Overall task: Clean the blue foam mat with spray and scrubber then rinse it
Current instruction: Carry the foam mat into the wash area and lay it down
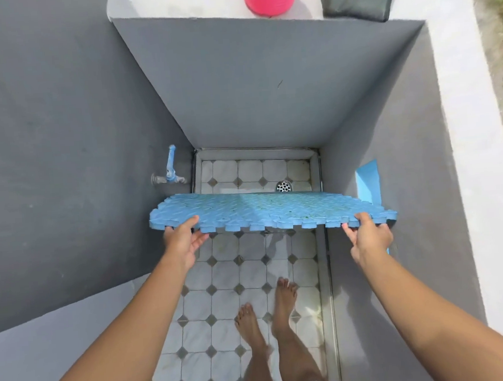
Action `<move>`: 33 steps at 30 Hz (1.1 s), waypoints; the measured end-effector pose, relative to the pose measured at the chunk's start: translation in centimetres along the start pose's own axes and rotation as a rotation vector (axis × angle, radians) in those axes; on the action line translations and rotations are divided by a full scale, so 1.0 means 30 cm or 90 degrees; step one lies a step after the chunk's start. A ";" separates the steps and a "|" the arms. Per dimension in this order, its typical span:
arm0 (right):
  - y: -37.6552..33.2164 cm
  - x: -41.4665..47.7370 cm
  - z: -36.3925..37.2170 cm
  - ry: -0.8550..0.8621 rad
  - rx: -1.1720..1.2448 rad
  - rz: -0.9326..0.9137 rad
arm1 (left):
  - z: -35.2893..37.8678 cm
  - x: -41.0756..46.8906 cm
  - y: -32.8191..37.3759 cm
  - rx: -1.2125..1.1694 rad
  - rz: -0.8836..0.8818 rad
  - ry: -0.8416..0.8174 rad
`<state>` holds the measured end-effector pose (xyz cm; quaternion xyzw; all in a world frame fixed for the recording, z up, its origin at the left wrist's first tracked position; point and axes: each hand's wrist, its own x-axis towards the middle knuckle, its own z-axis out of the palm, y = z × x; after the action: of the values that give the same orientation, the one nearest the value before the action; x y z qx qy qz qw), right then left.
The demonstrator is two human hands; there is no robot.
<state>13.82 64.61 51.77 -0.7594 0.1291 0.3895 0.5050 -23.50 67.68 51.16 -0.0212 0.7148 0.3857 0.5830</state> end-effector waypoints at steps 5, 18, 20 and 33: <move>-0.001 -0.037 -0.030 -0.008 -0.055 -0.045 | -0.050 -0.013 -0.037 0.080 -0.018 0.037; 0.122 0.132 0.045 -0.102 -0.013 0.021 | -0.014 0.192 -0.069 0.041 -0.040 -0.009; 0.118 0.185 0.084 -0.125 -0.001 0.026 | 0.015 0.245 -0.075 0.031 -0.047 -0.013; 0.218 0.446 0.201 -0.142 -0.007 0.132 | 0.126 0.489 -0.131 -0.017 -0.023 -0.049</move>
<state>16.04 69.50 36.63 -0.6965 0.1477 0.5223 0.4693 -23.22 73.25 36.55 -0.0272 0.6864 0.3849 0.6164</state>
